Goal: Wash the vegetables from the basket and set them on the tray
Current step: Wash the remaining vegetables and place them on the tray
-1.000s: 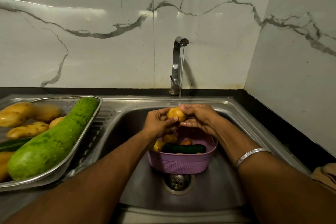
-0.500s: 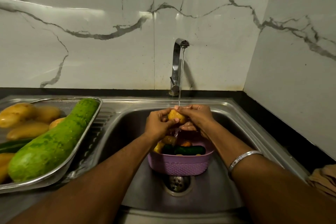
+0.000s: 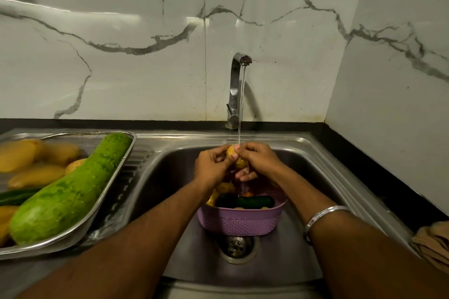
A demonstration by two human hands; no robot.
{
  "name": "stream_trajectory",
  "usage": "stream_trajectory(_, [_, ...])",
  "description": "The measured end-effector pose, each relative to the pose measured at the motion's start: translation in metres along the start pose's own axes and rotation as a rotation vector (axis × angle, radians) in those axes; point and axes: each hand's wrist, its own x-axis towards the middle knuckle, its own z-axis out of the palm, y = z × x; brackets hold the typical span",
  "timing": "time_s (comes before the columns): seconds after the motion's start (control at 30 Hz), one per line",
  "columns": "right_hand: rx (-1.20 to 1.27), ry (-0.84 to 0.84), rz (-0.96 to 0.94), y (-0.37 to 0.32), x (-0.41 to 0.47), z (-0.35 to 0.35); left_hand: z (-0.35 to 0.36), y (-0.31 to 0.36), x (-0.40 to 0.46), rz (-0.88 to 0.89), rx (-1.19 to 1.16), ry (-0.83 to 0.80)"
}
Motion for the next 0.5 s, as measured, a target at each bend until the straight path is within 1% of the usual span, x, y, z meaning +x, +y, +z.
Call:
stream_trajectory(0.07, [0.031, -0.106, 0.080, 0.000, -0.008, -0.009, 0.002, -0.002, -0.001, -0.114, -0.112, -0.050])
stream_trajectory(0.13, [0.071, -0.157, 0.104, 0.003, -0.011, -0.017, 0.007, 0.001, -0.002, -0.163, -0.137, -0.080])
stream_trajectory(0.2, [0.117, -0.202, 0.122, 0.006, -0.009, -0.021, 0.010, 0.006, 0.000, -0.198, -0.157, -0.077])
stream_trajectory(0.23, [0.094, -0.208, 0.131, 0.007, -0.008, -0.019, 0.009, 0.010, 0.001, -0.219, -0.158, -0.069])
stream_trajectory(0.3, [-0.080, -0.147, 0.112, 0.012, -0.007, -0.010, 0.010, 0.016, 0.001, -0.269, -0.163, -0.059])
stream_trajectory(0.37, [-0.275, -0.024, 0.043, 0.017, -0.005, 0.000, 0.012, 0.020, 0.001, -0.296, -0.117, -0.045])
stream_trajectory(0.5, [-0.484, 0.138, -0.137, 0.018, -0.003, 0.009, 0.017, 0.030, -0.001, -0.363, -0.084, 0.040])
